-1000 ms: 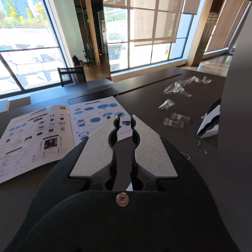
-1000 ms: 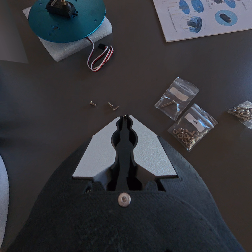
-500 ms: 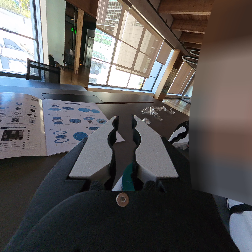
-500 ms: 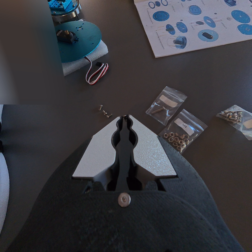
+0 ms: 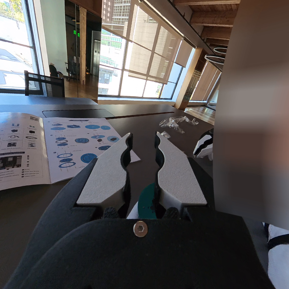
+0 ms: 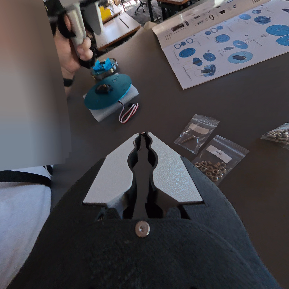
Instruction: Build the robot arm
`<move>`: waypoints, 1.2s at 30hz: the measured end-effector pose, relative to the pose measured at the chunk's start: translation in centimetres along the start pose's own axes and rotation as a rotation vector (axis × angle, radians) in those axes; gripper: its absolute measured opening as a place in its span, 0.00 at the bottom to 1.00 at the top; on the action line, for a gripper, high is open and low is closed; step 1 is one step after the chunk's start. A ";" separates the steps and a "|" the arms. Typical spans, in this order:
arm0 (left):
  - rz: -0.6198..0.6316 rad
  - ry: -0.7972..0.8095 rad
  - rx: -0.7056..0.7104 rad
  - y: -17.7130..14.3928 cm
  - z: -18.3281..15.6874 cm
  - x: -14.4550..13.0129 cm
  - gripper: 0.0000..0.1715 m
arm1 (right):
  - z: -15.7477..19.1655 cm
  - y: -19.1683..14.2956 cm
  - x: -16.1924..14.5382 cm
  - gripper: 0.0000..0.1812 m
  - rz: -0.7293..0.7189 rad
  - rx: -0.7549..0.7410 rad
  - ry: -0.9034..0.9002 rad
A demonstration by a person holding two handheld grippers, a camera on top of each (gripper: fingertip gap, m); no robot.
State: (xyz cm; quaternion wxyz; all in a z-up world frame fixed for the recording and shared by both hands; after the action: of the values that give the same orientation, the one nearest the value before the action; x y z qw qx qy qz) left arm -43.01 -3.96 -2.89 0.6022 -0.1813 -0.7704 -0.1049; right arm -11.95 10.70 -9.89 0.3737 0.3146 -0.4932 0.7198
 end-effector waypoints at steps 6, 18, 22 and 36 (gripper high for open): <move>-0.029 0.093 -0.011 -0.5 -1.4 0.7 0.15 | 0.5 -0.2 0.4 0.02 -0.077 0.089 0.045; 0.196 0.148 -0.130 0.6 -9.9 -2.5 0.13 | 3.3 0.6 0.9 0.02 -0.183 0.428 0.258; 0.252 0.091 -0.139 2.4 -15.1 -5.4 0.13 | 4.2 0.5 1.0 0.02 -0.206 0.578 0.346; 0.021 -0.004 0.040 5.9 -21.9 -8.7 0.09 | 7.5 0.5 1.0 0.02 -0.223 0.814 0.431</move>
State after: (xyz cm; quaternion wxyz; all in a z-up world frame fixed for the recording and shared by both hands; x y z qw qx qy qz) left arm -19.31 -8.18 -6.12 0.6051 -0.1774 -0.7717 -0.0830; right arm -12.29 3.66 -6.96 0.3886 0.3301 -0.0454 0.8591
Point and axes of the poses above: each gripper's, where its closed fingertips meet, y out along the fingers, x out of its top, z = x × y across the jaws, the point moved 8 cm from there along -y, back along the fingers, and after that the axes turned 5 degrees about z, right-handed, at the moved point
